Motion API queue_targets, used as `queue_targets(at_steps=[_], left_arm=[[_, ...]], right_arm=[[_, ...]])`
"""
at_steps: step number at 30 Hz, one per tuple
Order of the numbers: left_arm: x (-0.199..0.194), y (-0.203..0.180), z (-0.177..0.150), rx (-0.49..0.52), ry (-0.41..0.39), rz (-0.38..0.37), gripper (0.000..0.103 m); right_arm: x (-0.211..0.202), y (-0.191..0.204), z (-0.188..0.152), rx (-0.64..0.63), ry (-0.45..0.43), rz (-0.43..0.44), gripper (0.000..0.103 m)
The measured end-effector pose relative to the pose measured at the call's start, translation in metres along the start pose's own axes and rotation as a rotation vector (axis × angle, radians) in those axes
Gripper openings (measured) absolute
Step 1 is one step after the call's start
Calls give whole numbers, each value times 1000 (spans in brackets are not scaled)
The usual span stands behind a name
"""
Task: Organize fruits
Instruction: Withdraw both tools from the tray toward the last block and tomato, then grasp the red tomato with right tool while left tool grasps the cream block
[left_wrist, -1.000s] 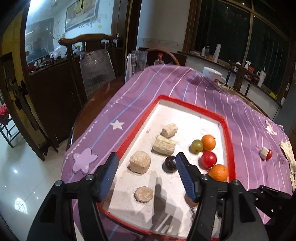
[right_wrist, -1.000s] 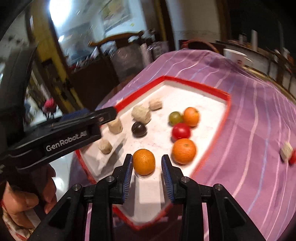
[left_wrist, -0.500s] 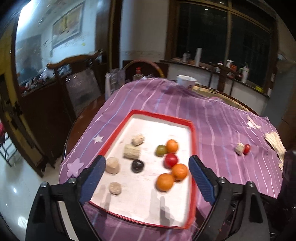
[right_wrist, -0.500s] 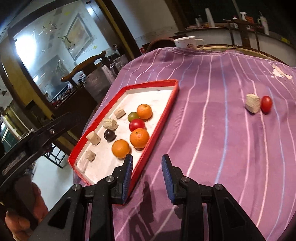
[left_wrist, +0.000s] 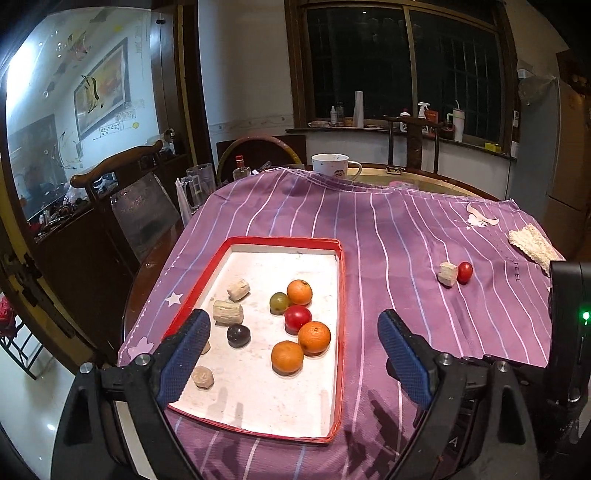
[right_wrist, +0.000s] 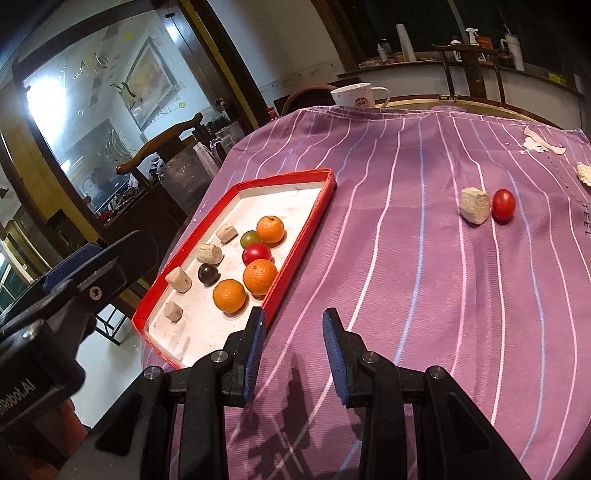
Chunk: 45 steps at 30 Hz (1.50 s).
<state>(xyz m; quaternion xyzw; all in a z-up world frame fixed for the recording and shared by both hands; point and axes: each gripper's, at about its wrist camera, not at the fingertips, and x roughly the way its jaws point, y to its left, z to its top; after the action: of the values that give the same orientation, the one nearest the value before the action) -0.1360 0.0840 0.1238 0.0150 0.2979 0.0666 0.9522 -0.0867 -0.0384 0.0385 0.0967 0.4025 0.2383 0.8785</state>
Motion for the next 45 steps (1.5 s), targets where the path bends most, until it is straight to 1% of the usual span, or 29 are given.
queue_targets(at_steps=[16, 22, 25, 29, 33, 36, 41, 43, 45], left_arm=[[16, 0, -4, -11, 47, 1, 92], [24, -4, -6, -5, 66, 2, 92], [27, -9, -6, 7, 75, -3, 92], [34, -18, -7, 28, 89, -6, 92], [41, -28, -8, 50, 113, -13, 92], [45, -33, -7, 56, 122, -25, 92], [61, -49, -4, 50, 166, -82, 92], [69, -62, -1, 68, 176, -104, 92], [76, -74, 1, 92, 182, -126, 92]], right_arm=[[-2, -32, 5, 80, -5, -29, 35], [-7, -50, 10, 118, -6, -32, 35], [-16, -65, 16, 149, -25, -43, 35], [-34, -93, 24, 200, -63, -79, 35], [-49, -125, 29, 236, -80, -123, 35], [-56, -143, 34, 233, -75, -167, 35], [-55, -169, 50, 205, -48, -238, 35], [-50, -176, 57, 187, -36, -242, 35], [-39, -177, 67, 137, -30, -235, 35]])
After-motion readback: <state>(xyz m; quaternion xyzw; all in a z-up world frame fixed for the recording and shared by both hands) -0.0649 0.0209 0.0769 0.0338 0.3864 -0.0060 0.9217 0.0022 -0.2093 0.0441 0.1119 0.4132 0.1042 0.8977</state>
